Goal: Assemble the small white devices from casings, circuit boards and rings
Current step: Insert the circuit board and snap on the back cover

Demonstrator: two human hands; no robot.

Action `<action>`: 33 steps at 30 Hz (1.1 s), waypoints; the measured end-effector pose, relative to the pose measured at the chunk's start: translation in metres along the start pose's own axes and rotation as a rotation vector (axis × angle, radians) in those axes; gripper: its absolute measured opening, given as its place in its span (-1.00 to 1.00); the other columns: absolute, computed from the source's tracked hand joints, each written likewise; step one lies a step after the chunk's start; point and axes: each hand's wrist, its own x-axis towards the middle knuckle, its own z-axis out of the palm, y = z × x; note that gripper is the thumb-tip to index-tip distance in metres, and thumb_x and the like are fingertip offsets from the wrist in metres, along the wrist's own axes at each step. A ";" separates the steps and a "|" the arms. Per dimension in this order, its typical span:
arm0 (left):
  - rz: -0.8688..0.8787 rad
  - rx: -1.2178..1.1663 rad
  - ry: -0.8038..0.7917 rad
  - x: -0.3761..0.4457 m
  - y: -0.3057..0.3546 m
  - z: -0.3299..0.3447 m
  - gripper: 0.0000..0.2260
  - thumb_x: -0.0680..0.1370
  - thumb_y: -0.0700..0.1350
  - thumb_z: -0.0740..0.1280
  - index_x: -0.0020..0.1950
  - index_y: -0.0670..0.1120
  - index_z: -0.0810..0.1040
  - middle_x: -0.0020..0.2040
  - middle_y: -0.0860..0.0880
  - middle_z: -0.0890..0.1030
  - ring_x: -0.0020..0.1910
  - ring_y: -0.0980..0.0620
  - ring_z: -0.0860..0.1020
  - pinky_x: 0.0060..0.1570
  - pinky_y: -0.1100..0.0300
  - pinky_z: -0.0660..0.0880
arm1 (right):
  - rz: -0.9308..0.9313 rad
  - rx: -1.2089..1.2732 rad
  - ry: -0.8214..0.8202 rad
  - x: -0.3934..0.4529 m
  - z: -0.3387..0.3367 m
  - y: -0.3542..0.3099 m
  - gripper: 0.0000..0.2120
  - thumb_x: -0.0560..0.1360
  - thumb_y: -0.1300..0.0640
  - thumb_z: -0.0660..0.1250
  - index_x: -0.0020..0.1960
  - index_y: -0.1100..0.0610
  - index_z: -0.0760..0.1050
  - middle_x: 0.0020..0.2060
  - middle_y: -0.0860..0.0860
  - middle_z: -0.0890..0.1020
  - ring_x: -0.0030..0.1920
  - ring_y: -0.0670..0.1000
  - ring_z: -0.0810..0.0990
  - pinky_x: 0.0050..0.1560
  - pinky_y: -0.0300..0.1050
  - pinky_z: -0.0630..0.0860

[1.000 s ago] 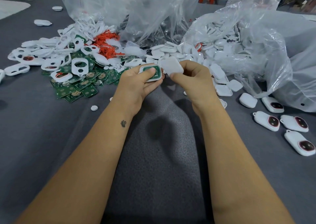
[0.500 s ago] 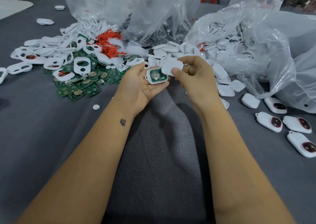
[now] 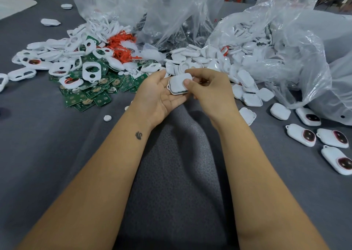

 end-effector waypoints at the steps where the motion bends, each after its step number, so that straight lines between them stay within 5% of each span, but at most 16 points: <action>1: 0.000 0.001 -0.004 0.000 0.000 0.000 -0.53 0.69 -0.01 -0.01 0.28 -0.36 0.45 0.16 -0.34 0.60 0.19 -0.21 0.59 0.14 0.00 0.57 | -0.007 -0.024 0.001 0.000 0.001 0.000 -0.78 0.48 0.28 0.41 0.12 0.14 0.61 -0.18 0.02 0.58 -0.20 -0.09 0.50 -0.05 -0.16 0.52; 6: 0.006 0.004 -0.004 0.000 -0.001 -0.001 -0.59 0.69 -0.05 0.04 0.20 -0.35 0.50 0.10 -0.33 0.63 0.14 -0.18 0.62 0.09 0.02 0.60 | -0.040 -0.114 0.012 0.000 0.003 0.001 -0.78 0.48 0.26 0.40 0.11 0.11 0.61 -0.27 -0.10 0.53 -0.29 -0.20 0.47 -0.08 -0.31 0.48; 11: 0.098 0.128 0.009 0.000 -0.006 -0.001 -0.74 0.64 -0.29 0.15 0.27 -0.36 0.48 0.06 -0.24 0.66 0.01 -0.08 0.67 0.01 0.12 0.63 | -0.040 -0.154 0.046 0.000 0.003 0.002 -0.79 0.47 0.23 0.40 0.10 0.08 0.60 -0.30 -0.10 0.48 -0.37 -0.24 0.42 -0.19 -0.37 0.42; 15: 0.124 0.211 0.015 0.000 -0.007 -0.002 -0.71 0.64 -0.30 0.15 0.33 -0.36 0.44 0.19 -0.28 0.60 0.12 -0.10 0.63 0.07 0.13 0.60 | -0.022 -0.160 0.057 -0.002 0.003 0.002 -0.79 0.47 0.21 0.41 0.10 0.06 0.57 -0.30 -0.09 0.46 -0.34 -0.19 0.41 -0.16 -0.32 0.43; 20: 0.150 0.206 0.017 0.001 -0.007 -0.002 -0.72 0.65 -0.29 0.13 0.33 -0.34 0.45 0.15 -0.25 0.61 0.09 -0.09 0.63 0.04 0.17 0.61 | 0.101 -0.007 0.104 -0.001 0.003 0.002 -0.89 0.52 0.08 0.36 0.01 0.10 0.56 -0.27 -0.04 0.54 -0.27 -0.10 0.50 -0.14 -0.16 0.49; 23: 0.152 0.197 0.039 0.002 -0.007 -0.003 -0.73 0.65 -0.28 0.15 0.32 -0.31 0.46 0.09 -0.20 0.63 0.01 -0.05 0.64 -0.04 0.19 0.62 | 0.214 0.170 0.133 0.000 0.002 0.003 -0.79 0.60 0.05 0.23 -0.09 0.16 0.53 -0.31 0.01 0.58 -0.41 -0.08 0.48 -0.34 -0.18 0.42; 29: 0.174 0.238 -0.001 0.003 -0.007 -0.005 -0.78 0.65 -0.25 0.16 0.22 -0.20 0.53 0.00 -0.11 0.67 -0.03 -0.01 0.64 0.14 0.15 0.57 | 0.199 0.200 -0.024 -0.002 0.002 0.005 -0.75 0.60 0.05 0.27 -0.14 0.20 0.52 -0.37 0.06 0.57 -0.47 -0.05 0.50 -0.46 -0.20 0.38; 33: 0.222 0.313 -0.053 0.002 -0.005 -0.007 -0.79 0.65 -0.26 0.16 0.19 -0.21 0.54 -0.11 -0.12 0.61 -0.20 0.01 0.56 -0.09 0.17 0.59 | 0.172 0.265 -0.095 -0.003 0.002 0.005 -0.72 0.63 0.10 0.22 -0.15 0.22 0.56 -0.38 0.08 0.58 -0.46 -0.05 0.50 -0.47 -0.23 0.42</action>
